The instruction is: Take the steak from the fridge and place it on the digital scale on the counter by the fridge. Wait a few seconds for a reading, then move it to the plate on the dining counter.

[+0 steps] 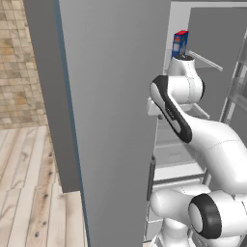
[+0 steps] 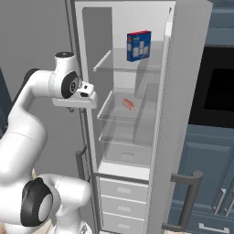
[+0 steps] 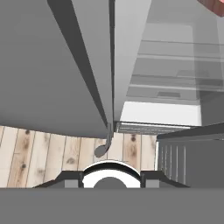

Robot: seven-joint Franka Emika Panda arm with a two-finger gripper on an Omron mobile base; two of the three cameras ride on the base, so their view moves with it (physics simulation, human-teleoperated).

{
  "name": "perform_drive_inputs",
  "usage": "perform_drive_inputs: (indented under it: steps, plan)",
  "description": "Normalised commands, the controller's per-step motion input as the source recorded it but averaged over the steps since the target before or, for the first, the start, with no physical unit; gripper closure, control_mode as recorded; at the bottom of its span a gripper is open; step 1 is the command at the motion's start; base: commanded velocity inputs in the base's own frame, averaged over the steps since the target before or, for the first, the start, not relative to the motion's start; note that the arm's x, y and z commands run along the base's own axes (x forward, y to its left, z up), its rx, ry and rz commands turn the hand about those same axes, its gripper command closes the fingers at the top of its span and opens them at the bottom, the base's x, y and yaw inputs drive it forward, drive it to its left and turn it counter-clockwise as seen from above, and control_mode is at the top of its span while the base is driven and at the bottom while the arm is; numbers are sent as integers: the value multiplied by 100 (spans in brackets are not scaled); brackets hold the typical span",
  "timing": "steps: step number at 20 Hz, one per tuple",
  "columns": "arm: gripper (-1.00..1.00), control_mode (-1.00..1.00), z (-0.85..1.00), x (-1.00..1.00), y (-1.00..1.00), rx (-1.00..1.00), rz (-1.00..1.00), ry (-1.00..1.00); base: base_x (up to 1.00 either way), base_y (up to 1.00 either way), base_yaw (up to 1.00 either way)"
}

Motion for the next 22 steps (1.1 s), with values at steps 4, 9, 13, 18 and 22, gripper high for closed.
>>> perform_drive_inputs:
  steps: [4, 9, 13, 18, 22]
  plan:
    - [-100, -100, -6, 0, 0, 0, 0, 0, 0, 0, 0]
    - [-100, -100, -19, 7, -7, -6, -4, 2, 0, 0, 0]
    - [-100, -100, 7, 0, -55, 0, 0, -3, 0, 0, 0]
    - [-100, -100, 28, 0, -70, 0, 1, -4, 0, 0, 0]
    - [-100, -100, 17, 2, -67, 0, 4, 0, 0, 0, 0]
